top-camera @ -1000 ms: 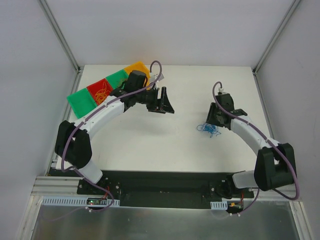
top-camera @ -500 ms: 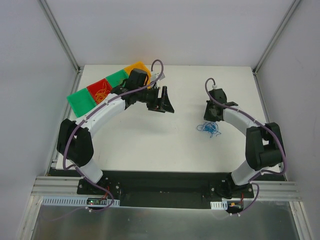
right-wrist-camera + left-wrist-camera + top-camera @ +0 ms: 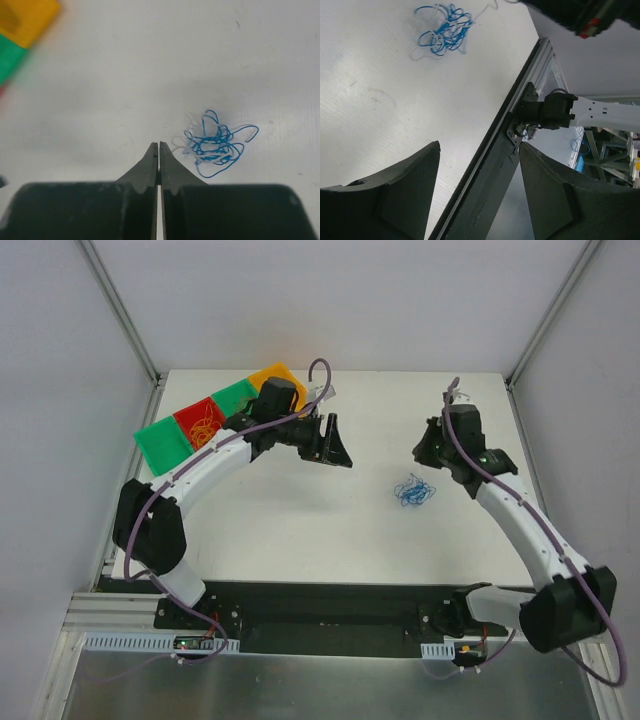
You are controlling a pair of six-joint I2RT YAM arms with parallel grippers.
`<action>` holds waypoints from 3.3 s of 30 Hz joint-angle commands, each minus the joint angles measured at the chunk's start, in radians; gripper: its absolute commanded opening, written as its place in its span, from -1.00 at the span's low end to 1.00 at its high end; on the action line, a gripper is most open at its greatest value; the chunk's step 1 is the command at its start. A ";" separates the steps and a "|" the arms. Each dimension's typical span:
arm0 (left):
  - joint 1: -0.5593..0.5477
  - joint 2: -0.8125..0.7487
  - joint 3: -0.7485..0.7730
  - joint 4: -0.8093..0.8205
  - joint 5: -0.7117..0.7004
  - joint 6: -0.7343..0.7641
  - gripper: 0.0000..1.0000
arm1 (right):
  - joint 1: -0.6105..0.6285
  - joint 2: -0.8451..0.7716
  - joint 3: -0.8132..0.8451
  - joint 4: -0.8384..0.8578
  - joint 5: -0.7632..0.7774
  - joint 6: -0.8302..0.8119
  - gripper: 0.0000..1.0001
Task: Untangle the cables
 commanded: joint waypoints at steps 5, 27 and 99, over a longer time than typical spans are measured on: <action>-0.065 -0.185 -0.097 0.309 0.135 -0.022 0.46 | 0.028 -0.254 0.203 -0.010 -0.245 0.175 -0.99; -0.316 -0.439 -0.297 0.353 -0.456 0.271 0.56 | 0.286 -0.262 0.101 0.360 -0.494 0.564 -0.99; 0.799 0.055 0.016 0.029 -0.864 -0.132 -1.00 | 0.107 -0.525 -0.631 0.391 -0.003 -0.070 0.54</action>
